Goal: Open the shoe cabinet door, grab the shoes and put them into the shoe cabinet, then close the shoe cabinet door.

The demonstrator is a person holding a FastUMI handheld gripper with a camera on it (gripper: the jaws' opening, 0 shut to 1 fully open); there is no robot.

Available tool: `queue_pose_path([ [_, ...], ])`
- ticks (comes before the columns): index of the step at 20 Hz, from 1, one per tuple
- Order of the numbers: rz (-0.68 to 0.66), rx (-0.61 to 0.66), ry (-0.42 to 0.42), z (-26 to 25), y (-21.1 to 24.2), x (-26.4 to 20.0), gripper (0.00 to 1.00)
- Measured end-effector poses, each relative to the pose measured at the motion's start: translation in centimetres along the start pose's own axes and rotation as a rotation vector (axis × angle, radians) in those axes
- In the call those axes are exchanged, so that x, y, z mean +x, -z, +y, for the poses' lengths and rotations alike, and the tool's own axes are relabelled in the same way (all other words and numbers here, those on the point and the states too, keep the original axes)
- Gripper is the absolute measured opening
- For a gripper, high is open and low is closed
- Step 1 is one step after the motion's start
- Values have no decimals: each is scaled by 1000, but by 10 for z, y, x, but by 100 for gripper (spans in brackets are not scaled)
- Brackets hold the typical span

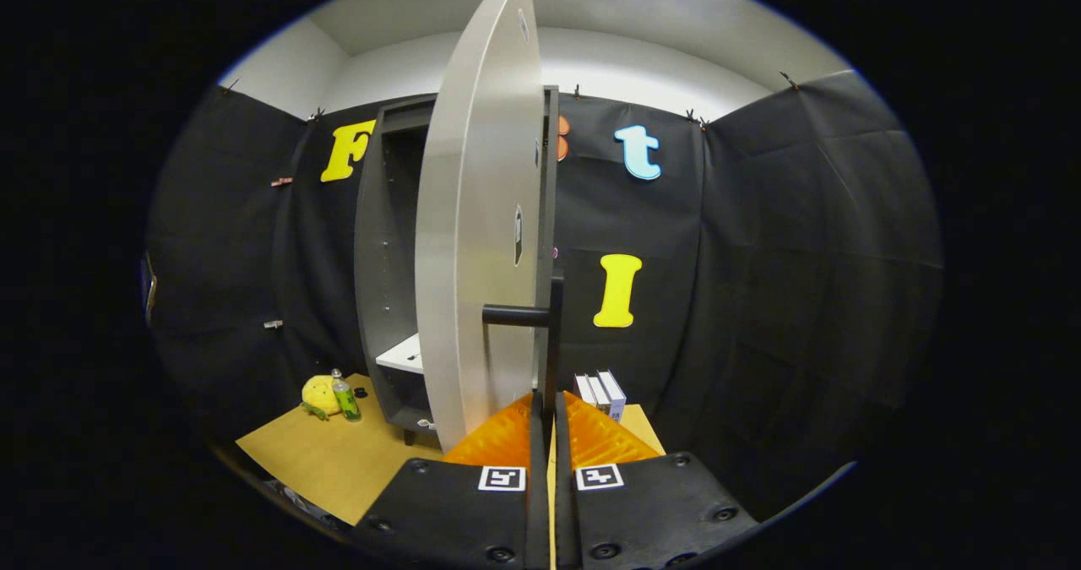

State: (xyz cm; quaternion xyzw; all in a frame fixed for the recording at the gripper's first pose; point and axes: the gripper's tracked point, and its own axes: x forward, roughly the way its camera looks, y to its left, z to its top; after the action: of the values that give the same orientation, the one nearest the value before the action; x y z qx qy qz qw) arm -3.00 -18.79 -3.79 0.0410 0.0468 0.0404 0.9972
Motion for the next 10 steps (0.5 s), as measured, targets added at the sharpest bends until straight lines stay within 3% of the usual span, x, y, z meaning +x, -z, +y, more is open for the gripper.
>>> queue_pose_path([
  [5,21,62,-37,-2,5,-7,9],
  [6,22,62,-29,-4,5,-10,13],
  [10,11,65,-5,-2,6,-24,11],
])
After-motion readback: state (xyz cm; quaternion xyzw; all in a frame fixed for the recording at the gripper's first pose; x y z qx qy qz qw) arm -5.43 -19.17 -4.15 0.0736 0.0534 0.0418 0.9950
